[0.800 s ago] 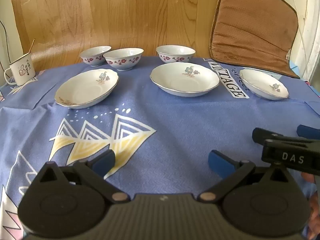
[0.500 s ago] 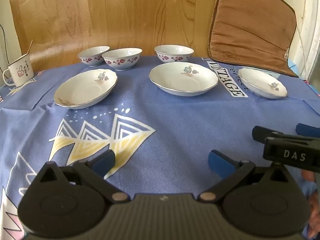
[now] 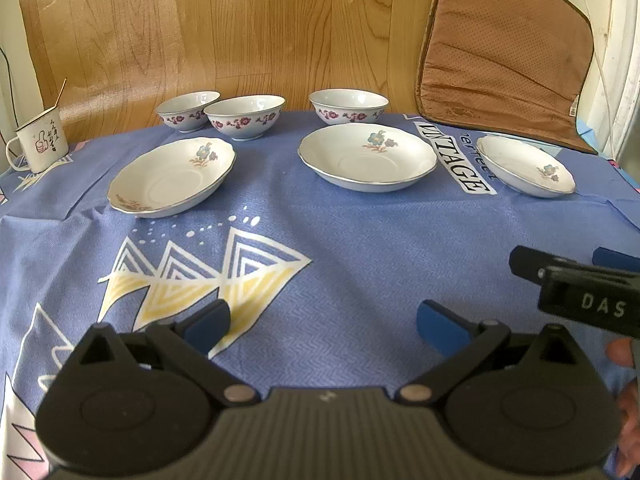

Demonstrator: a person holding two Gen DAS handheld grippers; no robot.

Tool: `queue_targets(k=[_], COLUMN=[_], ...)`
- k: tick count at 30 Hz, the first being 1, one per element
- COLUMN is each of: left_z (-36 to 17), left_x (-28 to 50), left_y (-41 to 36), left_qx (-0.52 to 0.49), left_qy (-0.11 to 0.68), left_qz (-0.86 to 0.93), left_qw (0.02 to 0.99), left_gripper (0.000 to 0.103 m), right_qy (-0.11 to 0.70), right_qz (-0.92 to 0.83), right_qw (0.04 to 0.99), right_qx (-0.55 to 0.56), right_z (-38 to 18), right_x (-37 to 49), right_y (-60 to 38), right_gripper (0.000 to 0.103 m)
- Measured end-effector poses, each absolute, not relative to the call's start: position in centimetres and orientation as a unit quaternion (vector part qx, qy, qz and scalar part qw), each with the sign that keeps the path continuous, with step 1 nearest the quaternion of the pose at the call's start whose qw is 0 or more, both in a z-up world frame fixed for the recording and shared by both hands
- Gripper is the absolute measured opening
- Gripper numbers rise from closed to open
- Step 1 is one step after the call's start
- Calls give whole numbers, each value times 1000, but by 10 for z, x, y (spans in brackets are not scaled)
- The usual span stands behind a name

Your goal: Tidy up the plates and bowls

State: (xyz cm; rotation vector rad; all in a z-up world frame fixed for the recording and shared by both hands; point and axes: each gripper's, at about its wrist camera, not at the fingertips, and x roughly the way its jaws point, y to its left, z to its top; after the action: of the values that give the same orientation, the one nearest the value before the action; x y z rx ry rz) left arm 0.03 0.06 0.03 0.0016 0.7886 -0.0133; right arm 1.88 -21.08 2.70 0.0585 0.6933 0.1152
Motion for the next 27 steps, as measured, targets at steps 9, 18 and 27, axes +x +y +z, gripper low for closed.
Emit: queue_targets(k=[9, 18, 27], left_z=[8, 3, 2], left_x=[-14, 1, -8], left_y=[13, 54, 58], left_qx=[50, -4, -21], left_qy=[292, 278, 264], left_qz=[16, 18, -8], left_qw=[955, 960, 964], left_gripper=[103, 96, 88], right_qy=[322, 321, 310], right_qz=[67, 70, 74], right_qw=[943, 944, 948], right_qx=[60, 42, 28], right_z=[27, 26, 27], right_x=[13, 13, 9], right_y=[-217, -212, -208], right_gripper=[103, 97, 53])
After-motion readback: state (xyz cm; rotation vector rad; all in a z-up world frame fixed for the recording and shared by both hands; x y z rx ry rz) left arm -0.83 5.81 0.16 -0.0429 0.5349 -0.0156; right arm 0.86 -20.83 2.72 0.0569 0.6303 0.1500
